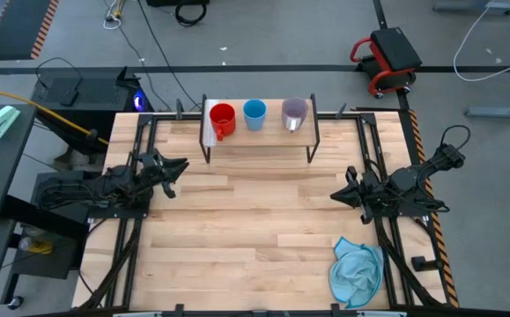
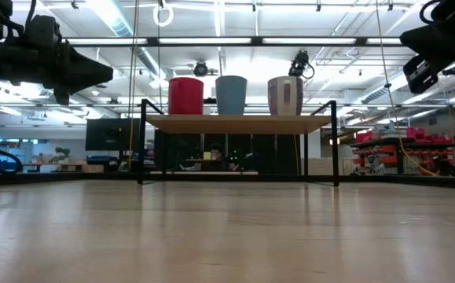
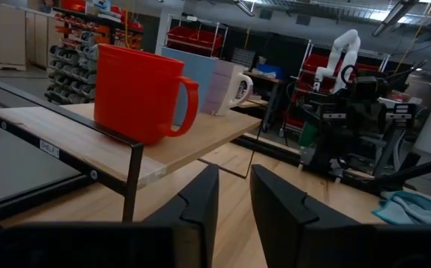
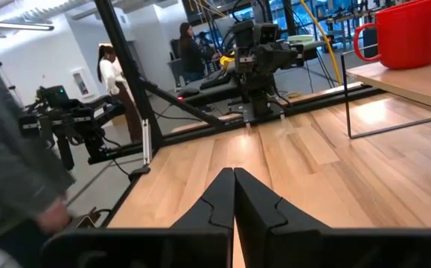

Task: Stack small to large cups/mugs on shelf
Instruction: Return to Home Position

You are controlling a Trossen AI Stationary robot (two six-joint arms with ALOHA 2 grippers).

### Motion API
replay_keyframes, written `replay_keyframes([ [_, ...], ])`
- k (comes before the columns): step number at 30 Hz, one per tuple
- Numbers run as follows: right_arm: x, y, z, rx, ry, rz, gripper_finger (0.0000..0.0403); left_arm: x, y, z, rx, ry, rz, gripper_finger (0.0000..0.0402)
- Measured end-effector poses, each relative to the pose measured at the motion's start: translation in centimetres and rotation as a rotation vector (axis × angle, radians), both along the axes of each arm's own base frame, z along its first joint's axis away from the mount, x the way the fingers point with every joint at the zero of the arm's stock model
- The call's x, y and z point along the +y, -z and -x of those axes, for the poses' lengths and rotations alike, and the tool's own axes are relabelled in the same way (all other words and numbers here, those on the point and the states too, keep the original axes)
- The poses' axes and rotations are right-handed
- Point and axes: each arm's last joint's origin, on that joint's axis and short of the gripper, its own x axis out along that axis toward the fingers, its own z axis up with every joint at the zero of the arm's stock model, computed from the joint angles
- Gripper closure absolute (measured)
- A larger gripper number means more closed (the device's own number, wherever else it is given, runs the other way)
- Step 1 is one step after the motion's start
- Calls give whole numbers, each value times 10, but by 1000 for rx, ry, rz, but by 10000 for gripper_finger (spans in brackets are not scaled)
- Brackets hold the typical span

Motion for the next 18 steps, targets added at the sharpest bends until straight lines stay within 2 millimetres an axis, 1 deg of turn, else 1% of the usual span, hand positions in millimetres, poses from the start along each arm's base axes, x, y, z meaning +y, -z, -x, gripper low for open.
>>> replay_keyframes([
  [7, 0, 0, 0, 0, 0, 0, 391, 0, 0, 0, 1, 0, 0, 308],
  [18, 0, 0, 0, 0, 0, 0, 391, 0, 0, 0, 0, 0, 0, 319],
])
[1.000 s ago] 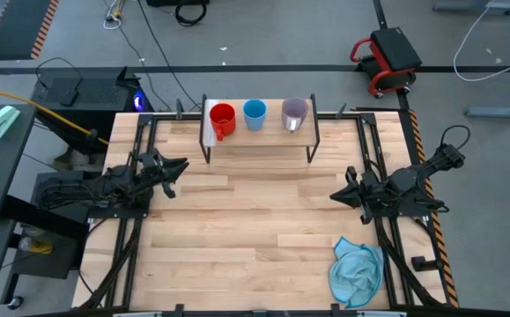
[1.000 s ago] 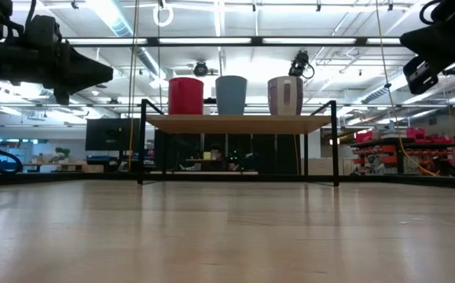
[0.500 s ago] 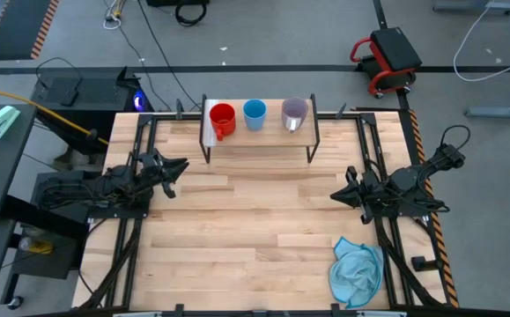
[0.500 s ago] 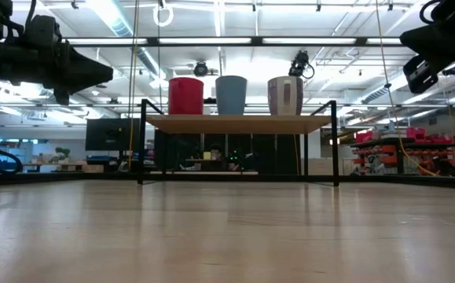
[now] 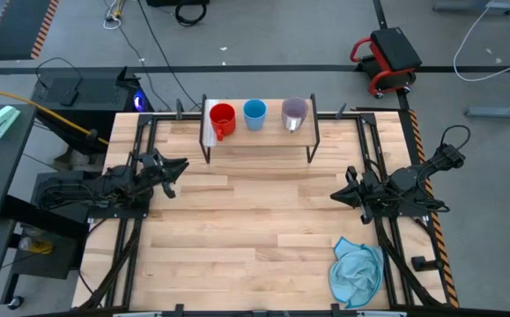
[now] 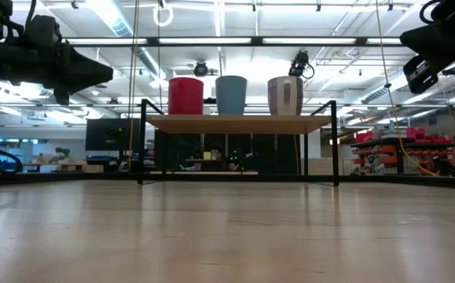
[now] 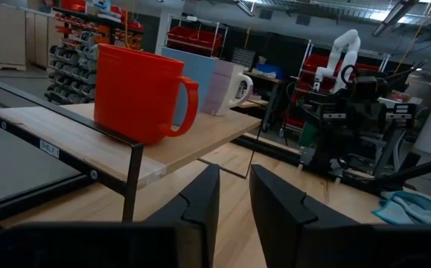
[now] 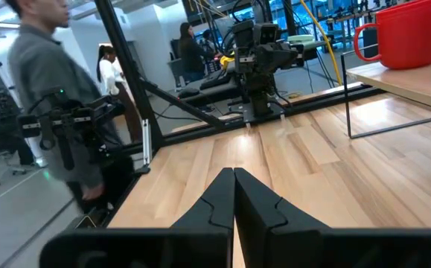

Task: Stack small to large cups/mugs on shelf
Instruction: Return to Home Position

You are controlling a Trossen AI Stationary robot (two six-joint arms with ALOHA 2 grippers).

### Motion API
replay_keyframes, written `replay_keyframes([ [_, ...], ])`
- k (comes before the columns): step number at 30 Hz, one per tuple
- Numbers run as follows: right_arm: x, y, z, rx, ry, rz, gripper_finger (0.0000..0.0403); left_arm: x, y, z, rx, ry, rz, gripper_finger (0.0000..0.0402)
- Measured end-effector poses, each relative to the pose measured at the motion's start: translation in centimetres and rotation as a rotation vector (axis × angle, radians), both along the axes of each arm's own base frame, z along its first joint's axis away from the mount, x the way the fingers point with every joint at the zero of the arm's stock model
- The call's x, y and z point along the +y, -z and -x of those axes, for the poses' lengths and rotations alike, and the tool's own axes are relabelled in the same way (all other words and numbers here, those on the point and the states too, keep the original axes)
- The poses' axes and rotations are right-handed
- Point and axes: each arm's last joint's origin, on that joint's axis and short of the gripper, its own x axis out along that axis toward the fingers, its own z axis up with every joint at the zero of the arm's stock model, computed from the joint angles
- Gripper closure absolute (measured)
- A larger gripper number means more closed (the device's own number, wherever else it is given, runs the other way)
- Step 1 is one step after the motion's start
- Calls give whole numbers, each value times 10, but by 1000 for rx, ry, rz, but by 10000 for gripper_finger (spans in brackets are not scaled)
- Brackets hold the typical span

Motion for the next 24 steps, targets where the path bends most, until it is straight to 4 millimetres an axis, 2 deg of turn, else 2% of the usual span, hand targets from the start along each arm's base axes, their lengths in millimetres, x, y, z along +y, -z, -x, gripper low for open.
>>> replay_keyframes([
  [24, 0, 0, 0, 0, 0, 0, 391, 0, 0, 0, 1, 0, 0, 316],
])
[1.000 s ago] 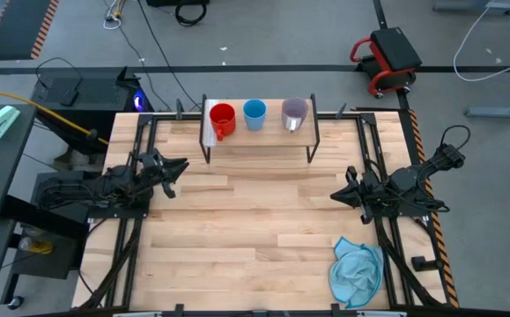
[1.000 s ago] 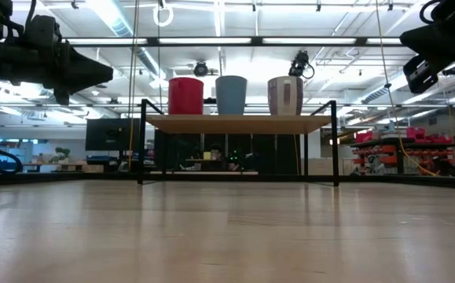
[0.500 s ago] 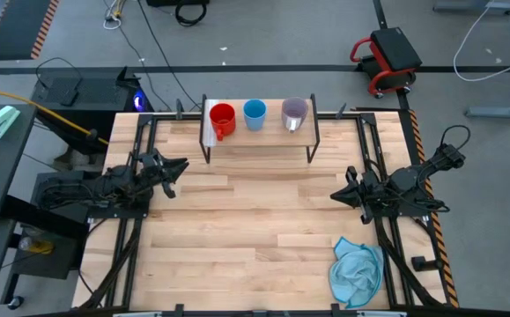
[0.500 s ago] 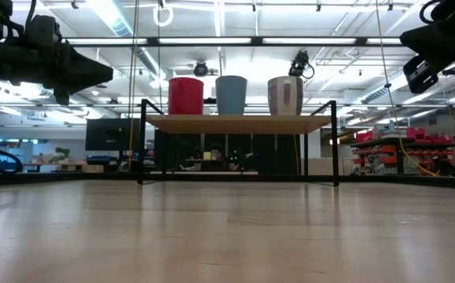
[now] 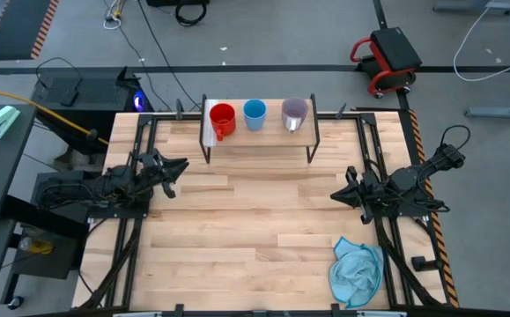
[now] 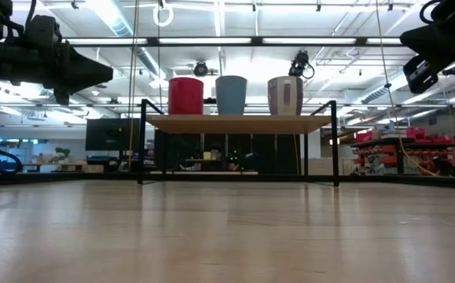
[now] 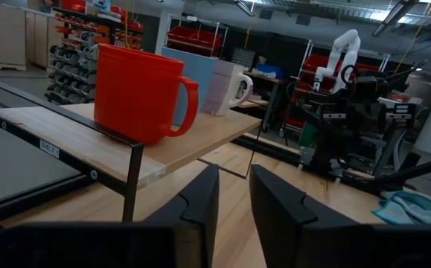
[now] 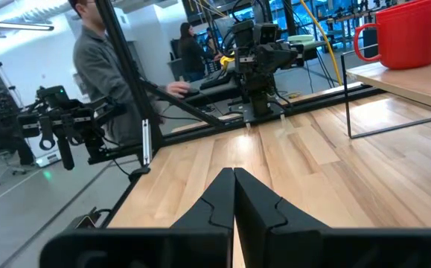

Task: Stack small to large cups/mugs on shelf
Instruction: Return to Home Position

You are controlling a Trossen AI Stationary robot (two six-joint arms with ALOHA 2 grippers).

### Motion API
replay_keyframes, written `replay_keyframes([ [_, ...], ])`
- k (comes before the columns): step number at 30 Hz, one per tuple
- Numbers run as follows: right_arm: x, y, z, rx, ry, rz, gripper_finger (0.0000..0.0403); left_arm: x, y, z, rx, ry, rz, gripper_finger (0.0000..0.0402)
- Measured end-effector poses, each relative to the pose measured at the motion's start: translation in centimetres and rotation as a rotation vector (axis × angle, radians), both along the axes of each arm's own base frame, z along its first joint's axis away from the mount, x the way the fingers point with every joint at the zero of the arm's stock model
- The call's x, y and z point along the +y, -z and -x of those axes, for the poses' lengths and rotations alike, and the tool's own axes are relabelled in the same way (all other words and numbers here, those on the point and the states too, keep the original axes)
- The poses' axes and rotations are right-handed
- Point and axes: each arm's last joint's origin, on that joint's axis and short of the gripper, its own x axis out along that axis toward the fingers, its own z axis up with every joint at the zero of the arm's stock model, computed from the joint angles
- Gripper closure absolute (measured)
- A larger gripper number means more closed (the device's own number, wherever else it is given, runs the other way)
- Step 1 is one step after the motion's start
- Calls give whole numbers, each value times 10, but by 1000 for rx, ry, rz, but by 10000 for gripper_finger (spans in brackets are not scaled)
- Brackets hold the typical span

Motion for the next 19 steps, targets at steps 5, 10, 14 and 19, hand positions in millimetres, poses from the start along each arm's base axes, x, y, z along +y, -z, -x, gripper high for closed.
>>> replay_keyframes([
  [5, 0, 0, 0, 0, 0, 0, 391, 0, 0, 0, 1, 0, 0, 311],
  [10, 0, 0, 0, 0, 0, 0, 391, 0, 0, 0, 1, 0, 0, 314],
  [14, 0, 0, 0, 0, 0, 0, 391, 0, 0, 0, 1, 0, 0, 319],
  [19, 0, 0, 0, 0, 0, 0, 391, 0, 0, 0, 1, 0, 0, 315],
])
